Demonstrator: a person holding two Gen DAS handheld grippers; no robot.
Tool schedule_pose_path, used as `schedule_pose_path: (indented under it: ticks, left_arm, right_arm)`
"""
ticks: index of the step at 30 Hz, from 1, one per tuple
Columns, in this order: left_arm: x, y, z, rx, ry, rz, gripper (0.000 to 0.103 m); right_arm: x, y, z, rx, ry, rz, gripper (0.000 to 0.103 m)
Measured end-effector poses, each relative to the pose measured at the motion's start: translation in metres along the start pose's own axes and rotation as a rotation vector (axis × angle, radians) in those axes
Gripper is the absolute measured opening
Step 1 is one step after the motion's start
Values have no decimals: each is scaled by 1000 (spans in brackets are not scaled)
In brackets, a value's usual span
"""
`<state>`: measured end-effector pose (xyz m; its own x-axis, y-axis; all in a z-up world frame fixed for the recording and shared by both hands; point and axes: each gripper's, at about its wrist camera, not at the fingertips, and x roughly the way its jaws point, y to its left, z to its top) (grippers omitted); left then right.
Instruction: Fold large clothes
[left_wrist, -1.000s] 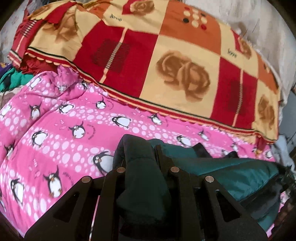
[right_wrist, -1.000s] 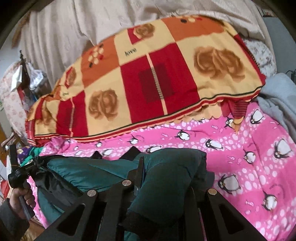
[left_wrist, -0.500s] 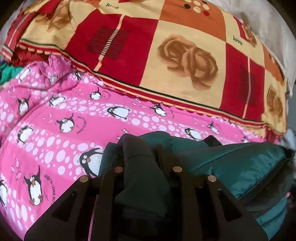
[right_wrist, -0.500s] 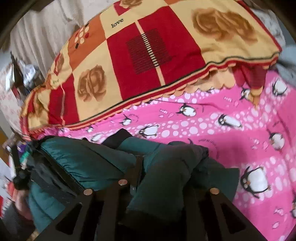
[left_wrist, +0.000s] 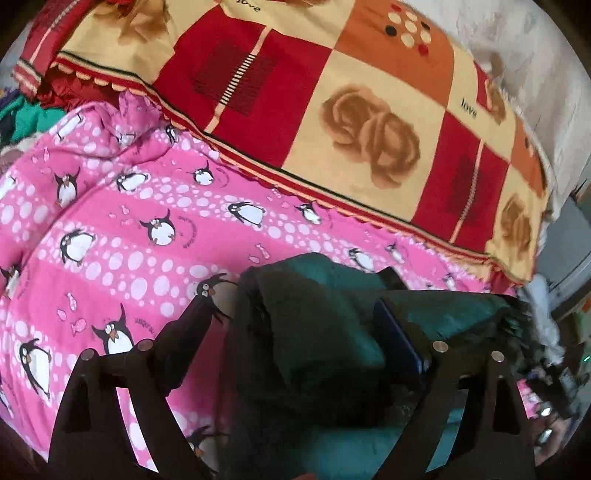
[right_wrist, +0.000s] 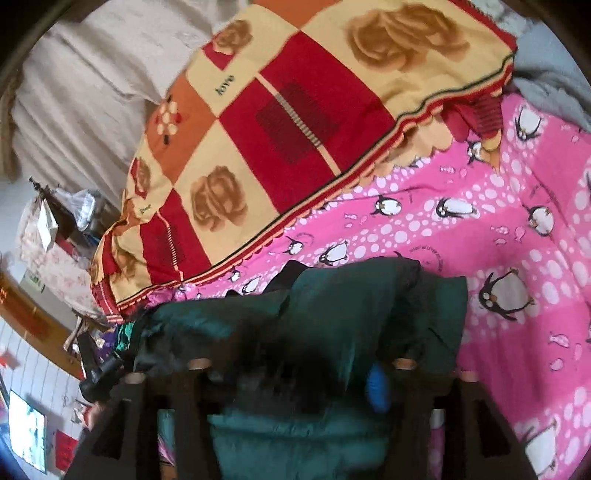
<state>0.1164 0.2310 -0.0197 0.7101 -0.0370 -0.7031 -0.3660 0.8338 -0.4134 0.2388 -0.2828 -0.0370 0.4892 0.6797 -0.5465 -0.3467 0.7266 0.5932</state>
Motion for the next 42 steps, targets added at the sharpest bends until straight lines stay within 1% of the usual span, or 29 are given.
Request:
schedule_pose_path:
  ticks: [3,6,9,12,15,17,18,19,20,21,23,25,27,29,31,33,36,39,42]
  left_arm:
    - [-11,2,4,-35,-37,-11,89]
    - [-18,-9,5,-9,-77,-12,89]
    - [-19,-28,2,64,-100,-25,89]
    - [-17,-47,-4,156,-130,-33,89]
    - [-3,-60,-8,212,-113,-40,89]
    - [12,-66,-7,246,-101,7,88]
    - [21,-69,-5,259,-93,34,85]
    - [29,-72,-2,265,-83,55,81]
    - [40,-74,3,270,-67,84,79]
    - [50,-77,8,275,-52,107,78]
    - [70,-82,15,309,-18,176,76]
    - [92,-83,18,354,17,277,75]
    - [110,-79,16,377,62,331,75]
    - [124,-70,12,364,89,336,77]
    - [131,-60,8,327,66,315,80]
    - [138,-56,5,307,46,311,81]
    - [153,-62,3,320,31,326,81]
    - [167,-60,9,299,51,320,81]
    - [176,-56,15,280,77,308,82]
  right_arm:
    - [-9,2,-1,-6,-13,-16,71]
    - [-15,6,-1,-35,-43,-42,71]
    - [-15,13,-2,-92,-50,-68,71]
    - [-6,20,-2,-145,1,-76,71]
    - [3,23,-2,-199,10,-98,70]
    - [8,24,-1,-215,8,-121,69]
    - [13,24,1,-221,9,-140,69]
    - [17,24,2,-225,12,-167,67]
    - [24,25,6,-234,21,-217,58]
    - [29,26,9,-239,31,-246,50]
    - [44,29,19,-253,41,-279,49]
    - [61,28,26,-254,61,-300,49]
    - [82,25,32,-272,97,-348,49]
    - [106,15,33,-295,145,-412,49]
    - [121,3,31,-289,182,-426,50]
    - [130,-8,31,-276,184,-424,50]
    - [139,-25,30,-250,165,-404,51]
    - [148,-45,33,-208,162,-375,52]
    - [152,-50,35,-184,170,-361,52]
